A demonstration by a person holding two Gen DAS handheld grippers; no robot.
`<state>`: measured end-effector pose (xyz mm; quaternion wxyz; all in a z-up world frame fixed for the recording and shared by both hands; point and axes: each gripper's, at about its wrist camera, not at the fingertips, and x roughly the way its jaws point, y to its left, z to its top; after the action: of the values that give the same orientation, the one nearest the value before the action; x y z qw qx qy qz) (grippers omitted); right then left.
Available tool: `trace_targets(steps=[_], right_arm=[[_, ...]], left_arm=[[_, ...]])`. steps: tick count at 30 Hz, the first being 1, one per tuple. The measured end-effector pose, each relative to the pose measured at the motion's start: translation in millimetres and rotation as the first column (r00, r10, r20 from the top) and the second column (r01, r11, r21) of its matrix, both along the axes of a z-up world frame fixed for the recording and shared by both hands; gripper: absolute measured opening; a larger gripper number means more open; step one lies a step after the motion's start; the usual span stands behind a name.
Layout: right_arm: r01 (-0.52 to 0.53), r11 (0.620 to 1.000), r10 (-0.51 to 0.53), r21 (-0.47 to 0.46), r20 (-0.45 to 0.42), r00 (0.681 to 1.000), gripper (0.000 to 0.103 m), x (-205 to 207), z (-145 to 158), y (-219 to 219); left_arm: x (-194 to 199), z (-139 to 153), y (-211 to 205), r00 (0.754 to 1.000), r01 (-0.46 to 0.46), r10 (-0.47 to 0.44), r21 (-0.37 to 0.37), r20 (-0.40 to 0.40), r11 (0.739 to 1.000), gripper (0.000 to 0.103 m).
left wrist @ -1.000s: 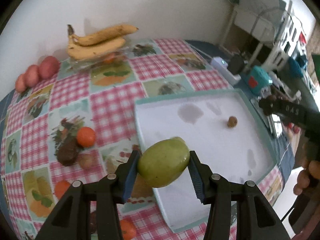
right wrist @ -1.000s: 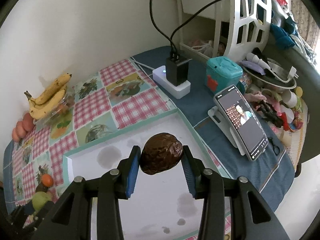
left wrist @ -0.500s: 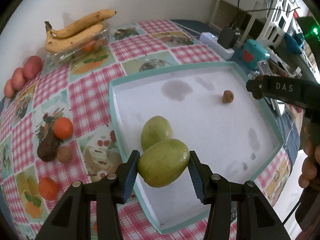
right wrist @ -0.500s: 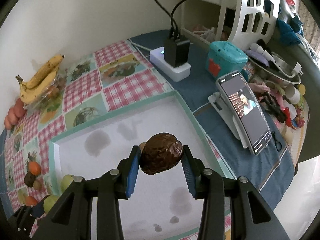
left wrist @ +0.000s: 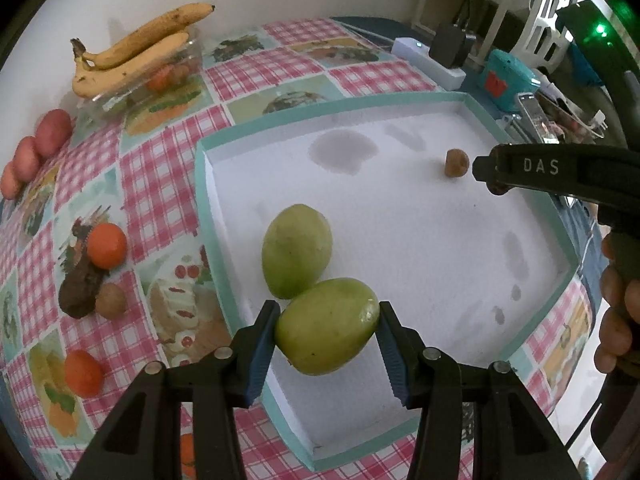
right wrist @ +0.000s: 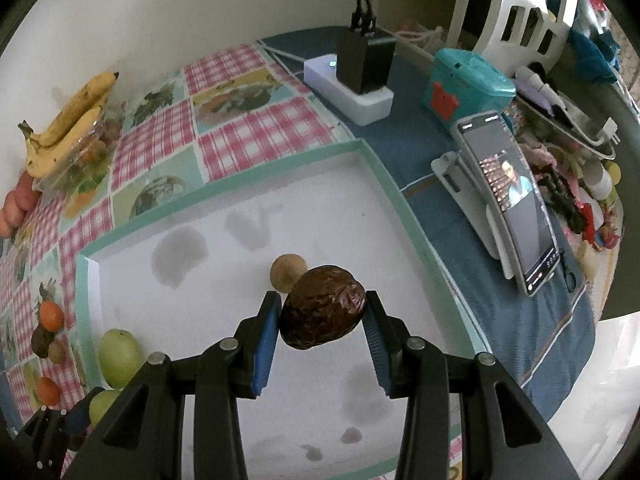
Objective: Organize fruits
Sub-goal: 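Carry both fruits into the white tray and open both tools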
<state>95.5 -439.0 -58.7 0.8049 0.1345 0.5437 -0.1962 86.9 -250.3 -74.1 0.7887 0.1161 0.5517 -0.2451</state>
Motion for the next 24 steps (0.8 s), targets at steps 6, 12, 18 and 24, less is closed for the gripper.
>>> trace_targets(steps=[6, 12, 18, 24], right_arm=[[-0.007, 1.000, 0.008, 0.013, -0.035, 0.999, 0.043, 3.9, -11.4, 1.2], [-0.013, 1.000, 0.015, 0.026, -0.057, 0.998, 0.043, 7.6, -16.6, 2.1], [-0.018, 0.999, 0.021, 0.036, -0.086, 0.996, 0.043, 10.7, -23.5, 2.7], [-0.016, 0.999, 0.019, 0.032, -0.087, 0.996, 0.043, 13.2, -25.9, 3.6]], left_arm=[[2.2, -6.8, 0.3, 1.000, 0.000, 0.000, 0.013, -0.020, 1.000, 0.052], [3.6, -13.0, 2.1, 0.999, -0.005, 0.006, 0.013, -0.038, 1.000, 0.052], [4.1, -14.0, 2.0, 0.999, -0.003, 0.003, 0.008, -0.043, 1.000, 0.052], [5.8, -13.3, 2.9, 0.999, -0.007, 0.007, 0.002, -0.045, 1.000, 0.052]])
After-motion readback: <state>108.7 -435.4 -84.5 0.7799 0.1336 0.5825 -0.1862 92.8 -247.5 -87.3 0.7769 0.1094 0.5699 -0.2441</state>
